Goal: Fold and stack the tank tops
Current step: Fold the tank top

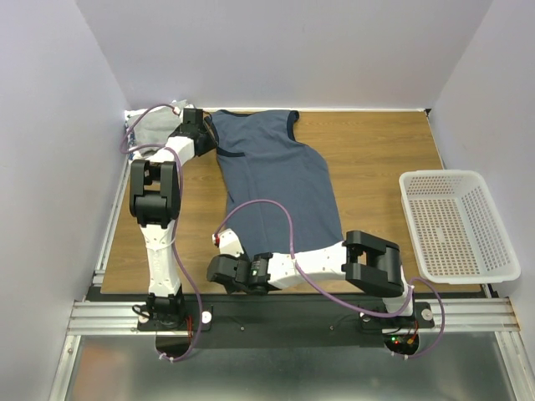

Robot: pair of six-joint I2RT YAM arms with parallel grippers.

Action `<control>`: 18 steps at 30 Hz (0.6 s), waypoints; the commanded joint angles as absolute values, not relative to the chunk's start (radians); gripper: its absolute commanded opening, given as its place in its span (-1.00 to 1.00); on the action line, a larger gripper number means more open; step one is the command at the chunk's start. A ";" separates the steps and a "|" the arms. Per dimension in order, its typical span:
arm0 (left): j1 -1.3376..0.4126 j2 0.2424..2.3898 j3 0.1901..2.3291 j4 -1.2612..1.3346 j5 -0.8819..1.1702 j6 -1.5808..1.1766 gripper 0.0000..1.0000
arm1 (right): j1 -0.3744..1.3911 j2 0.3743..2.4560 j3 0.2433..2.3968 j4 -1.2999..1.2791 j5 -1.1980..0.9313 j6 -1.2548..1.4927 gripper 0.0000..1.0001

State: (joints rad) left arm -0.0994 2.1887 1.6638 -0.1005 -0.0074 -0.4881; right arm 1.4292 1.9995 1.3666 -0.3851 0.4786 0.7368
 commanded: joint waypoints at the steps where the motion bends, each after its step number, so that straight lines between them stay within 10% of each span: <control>1: -0.095 2.151 1.651 -0.060 -0.005 -0.499 -0.19 | 1.445 1.991 1.388 -0.397 0.492 0.732 -0.02; 18: -0.106 2.155 1.586 -0.005 0.054 -0.520 -0.19 | 1.443 1.951 1.302 -0.357 0.457 0.792 -0.58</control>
